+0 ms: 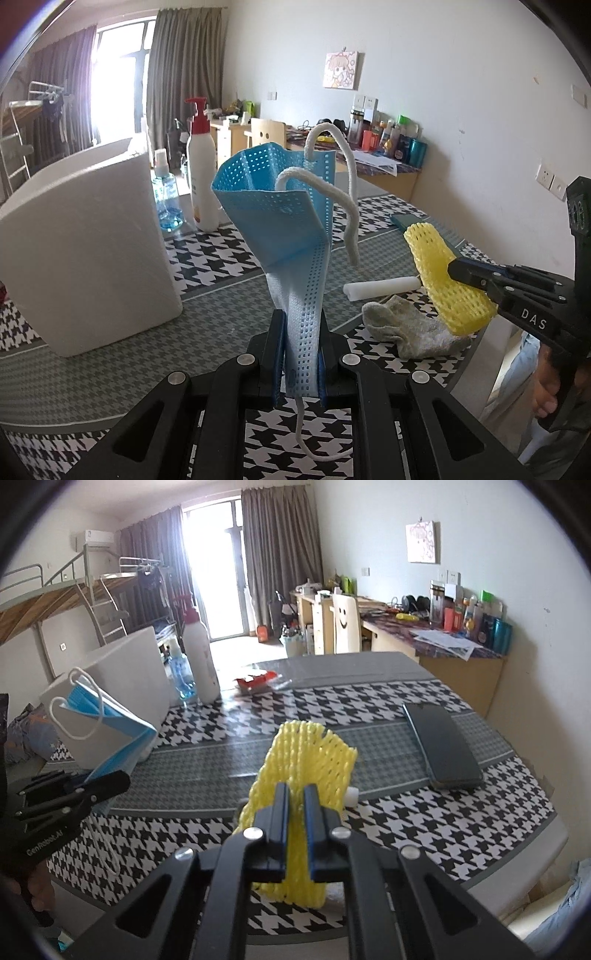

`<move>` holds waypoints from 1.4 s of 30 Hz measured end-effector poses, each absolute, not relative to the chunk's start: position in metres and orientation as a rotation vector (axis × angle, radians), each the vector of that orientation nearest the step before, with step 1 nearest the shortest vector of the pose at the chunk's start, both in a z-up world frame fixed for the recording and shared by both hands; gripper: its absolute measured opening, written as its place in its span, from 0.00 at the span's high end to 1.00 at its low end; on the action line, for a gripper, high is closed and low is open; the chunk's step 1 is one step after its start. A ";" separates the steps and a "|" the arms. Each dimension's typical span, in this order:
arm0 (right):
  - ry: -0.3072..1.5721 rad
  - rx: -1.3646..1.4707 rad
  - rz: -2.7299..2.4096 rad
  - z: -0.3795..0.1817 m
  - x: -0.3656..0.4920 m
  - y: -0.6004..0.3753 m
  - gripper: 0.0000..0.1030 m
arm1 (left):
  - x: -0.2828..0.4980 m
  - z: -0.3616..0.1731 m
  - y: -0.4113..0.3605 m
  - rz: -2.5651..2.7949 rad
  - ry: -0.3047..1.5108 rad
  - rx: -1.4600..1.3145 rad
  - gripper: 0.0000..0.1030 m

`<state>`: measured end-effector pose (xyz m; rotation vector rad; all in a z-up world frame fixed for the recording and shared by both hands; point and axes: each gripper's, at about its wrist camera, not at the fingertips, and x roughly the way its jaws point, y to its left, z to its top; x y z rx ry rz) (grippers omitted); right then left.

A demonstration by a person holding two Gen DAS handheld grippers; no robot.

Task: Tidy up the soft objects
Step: 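Carry the blue mask with the left tool while the right tool carries the sponge to the box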

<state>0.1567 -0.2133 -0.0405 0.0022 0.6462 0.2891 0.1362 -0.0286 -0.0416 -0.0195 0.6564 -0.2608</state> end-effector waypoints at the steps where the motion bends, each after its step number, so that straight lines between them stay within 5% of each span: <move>1: 0.642 0.002 0.291 -0.039 0.156 -0.213 0.90 | 0.136 -0.041 -0.029 -0.260 0.653 -0.018 0.85; 42: 0.502 0.019 0.426 0.007 0.164 -0.182 0.90 | 0.142 0.017 -0.007 -0.200 0.506 0.045 0.85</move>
